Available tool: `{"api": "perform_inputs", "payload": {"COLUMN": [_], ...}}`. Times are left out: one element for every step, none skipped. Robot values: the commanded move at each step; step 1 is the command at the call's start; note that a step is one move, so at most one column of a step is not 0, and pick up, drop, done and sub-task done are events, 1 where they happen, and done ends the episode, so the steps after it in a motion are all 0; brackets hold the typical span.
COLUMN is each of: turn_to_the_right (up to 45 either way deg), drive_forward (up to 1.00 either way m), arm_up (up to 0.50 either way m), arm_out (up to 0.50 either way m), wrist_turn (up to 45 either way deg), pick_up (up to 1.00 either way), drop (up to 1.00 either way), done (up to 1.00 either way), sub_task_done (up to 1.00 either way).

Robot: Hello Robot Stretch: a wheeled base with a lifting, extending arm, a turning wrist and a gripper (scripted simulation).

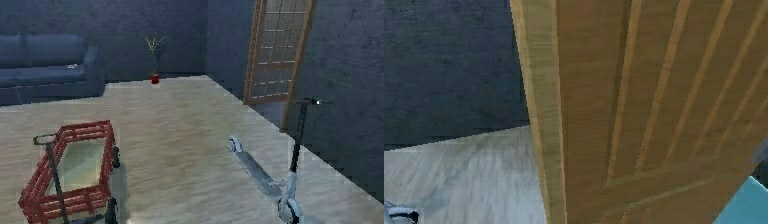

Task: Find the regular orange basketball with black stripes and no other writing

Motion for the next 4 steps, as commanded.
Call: {"api": "perform_inputs", "payload": {"turn_to_the_right": [0.0, 0.0, 24.0, 0.0], "drive_forward": [1.0, 1.0, 0.0, 0.3], "arm_up": [0.0, 0.0, 0.0, 0.0], "arm_out": [0.0, 0.0, 0.0, 0.0], "wrist_turn": [0.0, 0.0, 0.0, 0.0], "pick_up": [0.0, 0.0, 0.0, 0.0], "drop": [0.0, 0.0, 0.0, 0.0], "done": [0.0, 0.0, 0.0, 0.0], "sub_task_done": [0.0, 0.0, 0.0, 0.0]}}
